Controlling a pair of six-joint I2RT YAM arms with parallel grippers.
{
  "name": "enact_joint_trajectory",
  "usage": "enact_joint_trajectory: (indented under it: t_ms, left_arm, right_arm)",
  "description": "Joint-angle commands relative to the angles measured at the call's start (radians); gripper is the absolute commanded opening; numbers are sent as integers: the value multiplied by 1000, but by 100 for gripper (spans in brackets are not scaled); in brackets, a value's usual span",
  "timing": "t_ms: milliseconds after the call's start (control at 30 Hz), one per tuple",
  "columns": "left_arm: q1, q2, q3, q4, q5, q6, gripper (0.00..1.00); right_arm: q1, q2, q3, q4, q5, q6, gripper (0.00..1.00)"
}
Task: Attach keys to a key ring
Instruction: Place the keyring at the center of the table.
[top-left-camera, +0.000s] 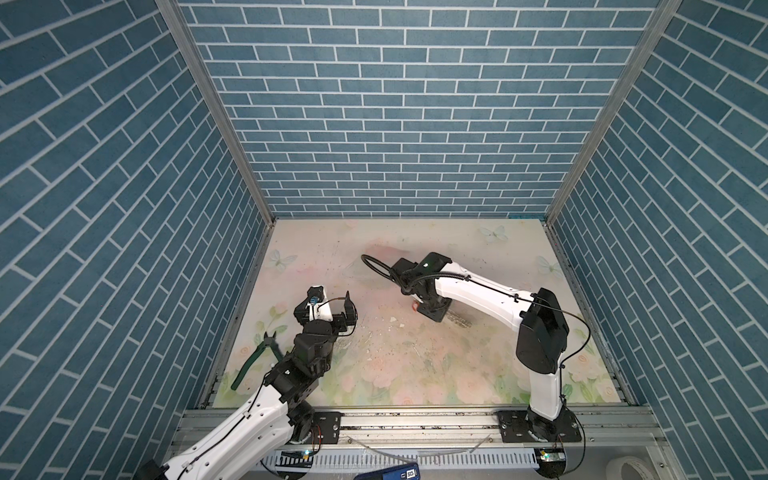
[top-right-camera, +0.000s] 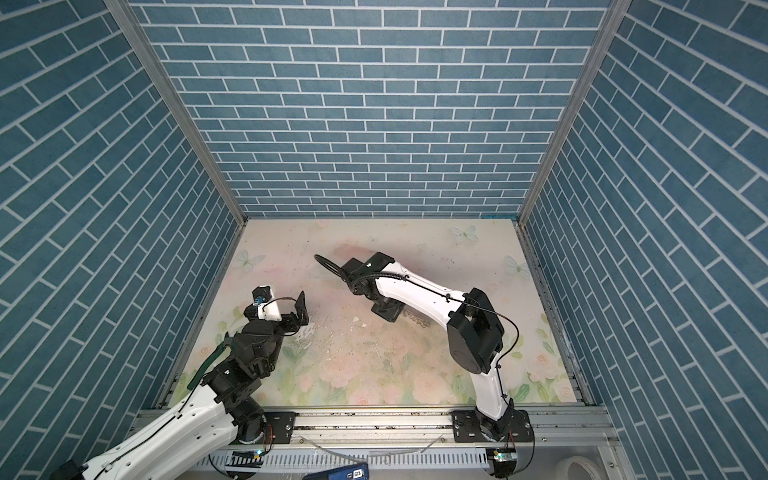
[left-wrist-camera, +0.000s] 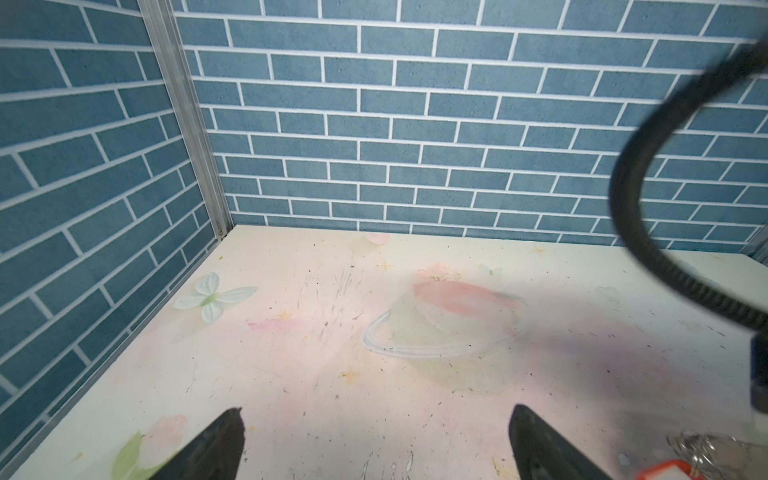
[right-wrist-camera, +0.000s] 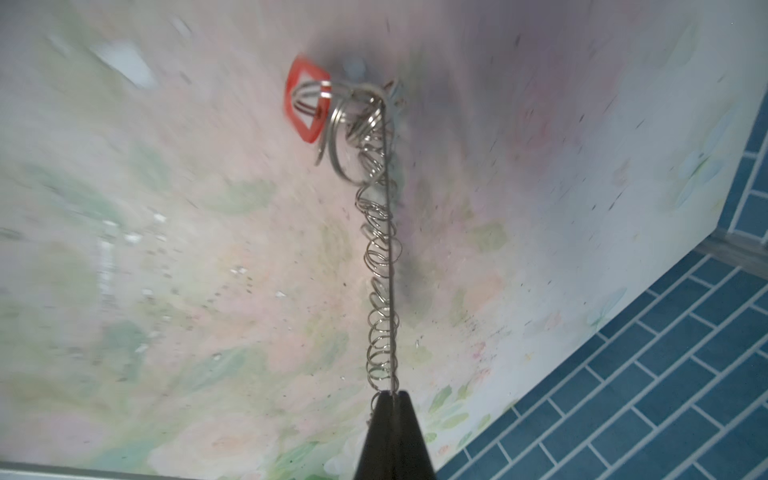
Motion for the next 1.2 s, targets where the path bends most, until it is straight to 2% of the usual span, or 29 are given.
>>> enact_joint_trajectory:
  t_ms: [0, 167, 333, 500, 633, 867, 1000, 1133, 1167]
  left_arm:
    - [4, -36, -22, -14, -42, -12, 100]
    - [4, -62, -38, -22, -61, -13, 100]
    - [4, -21, -35, 4, -54, -6, 100]
    - [4, -12, -33, 6, -55, -3, 100]
    - [5, -13, -40, 8, -60, -2, 100]
    - [6, 0, -34, 12, -56, 0, 100]
    - [6, -2, -36, 12, -58, 0, 100]
    - [6, 0, -36, 13, -59, 0, 100]
    - [6, 2, -37, 16, -60, 2, 100]
  right_arm:
    - [44, 60, 97, -74, -101, 5, 0]
    - [48, 84, 119, -29, -235, 55, 0]
    - [-37, 25, 36, 10, -399, 60, 0]
    - [-162, -16, -87, 32, -449, 39, 0]
    - [-217, -38, -129, 62, -459, 33, 0]
    - [-367, -90, -249, 162, -580, 25, 1]
    - [-459, -126, -335, 223, -633, 22, 10]
    - [-553, -178, -435, 258, -554, 46, 19]
    - [-573, -193, -461, 260, -508, 55, 40]
